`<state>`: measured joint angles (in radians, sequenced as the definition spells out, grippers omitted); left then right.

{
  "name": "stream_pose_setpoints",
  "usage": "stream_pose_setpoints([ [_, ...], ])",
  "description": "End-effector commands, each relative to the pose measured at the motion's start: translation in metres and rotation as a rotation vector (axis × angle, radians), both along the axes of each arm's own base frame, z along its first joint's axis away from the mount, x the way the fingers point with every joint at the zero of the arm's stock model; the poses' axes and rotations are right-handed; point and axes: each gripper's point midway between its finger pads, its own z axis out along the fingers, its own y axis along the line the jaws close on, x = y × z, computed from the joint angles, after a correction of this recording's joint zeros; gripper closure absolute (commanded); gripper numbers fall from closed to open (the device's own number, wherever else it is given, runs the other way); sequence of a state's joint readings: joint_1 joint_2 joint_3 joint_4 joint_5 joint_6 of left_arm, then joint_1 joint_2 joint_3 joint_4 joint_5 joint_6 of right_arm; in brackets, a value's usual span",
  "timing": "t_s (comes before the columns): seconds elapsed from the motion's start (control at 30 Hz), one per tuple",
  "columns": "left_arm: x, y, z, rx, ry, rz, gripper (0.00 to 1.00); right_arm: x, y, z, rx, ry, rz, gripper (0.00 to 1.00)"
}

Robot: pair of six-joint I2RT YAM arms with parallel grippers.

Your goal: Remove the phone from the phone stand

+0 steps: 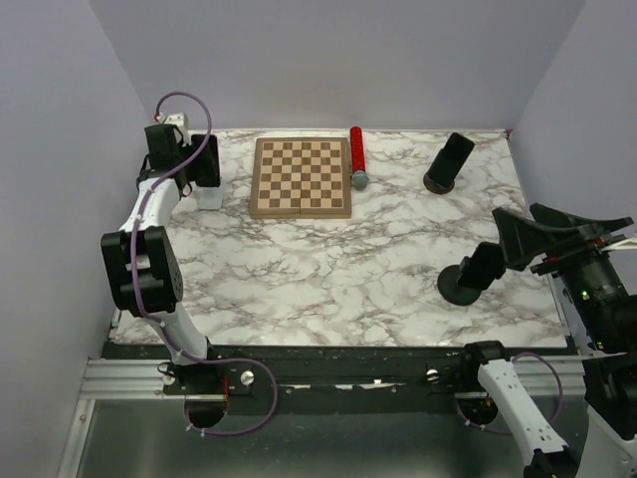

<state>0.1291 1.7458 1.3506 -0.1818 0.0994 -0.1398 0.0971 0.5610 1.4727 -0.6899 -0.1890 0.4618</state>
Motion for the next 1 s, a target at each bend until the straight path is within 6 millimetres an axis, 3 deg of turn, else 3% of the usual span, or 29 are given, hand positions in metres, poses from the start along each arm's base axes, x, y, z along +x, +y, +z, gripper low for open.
stream_pose_setpoints([
  [0.0, 0.021, -0.009, 0.024, 0.015, -0.076, -0.210, 0.02, 0.000, 0.007, -0.018, -0.063, 0.019, 0.043, 0.00],
  [0.33, 0.040, 0.003, 0.024, 0.068, -0.070, -0.300, 0.01, 0.000, -0.001, -0.013, -0.115, -0.007, -0.005, 0.00],
  [0.57, 0.053, 0.008, 0.020, 0.105, -0.015, -0.365, 0.01, 0.000, 0.008, -0.011, -0.091, -0.015, 0.045, 0.00],
  [0.97, 0.071, -0.001, 0.018, -0.037, -0.010, -0.368, 0.01, 0.008, 0.015, -0.011, -0.053, -0.013, 0.085, 0.00],
])
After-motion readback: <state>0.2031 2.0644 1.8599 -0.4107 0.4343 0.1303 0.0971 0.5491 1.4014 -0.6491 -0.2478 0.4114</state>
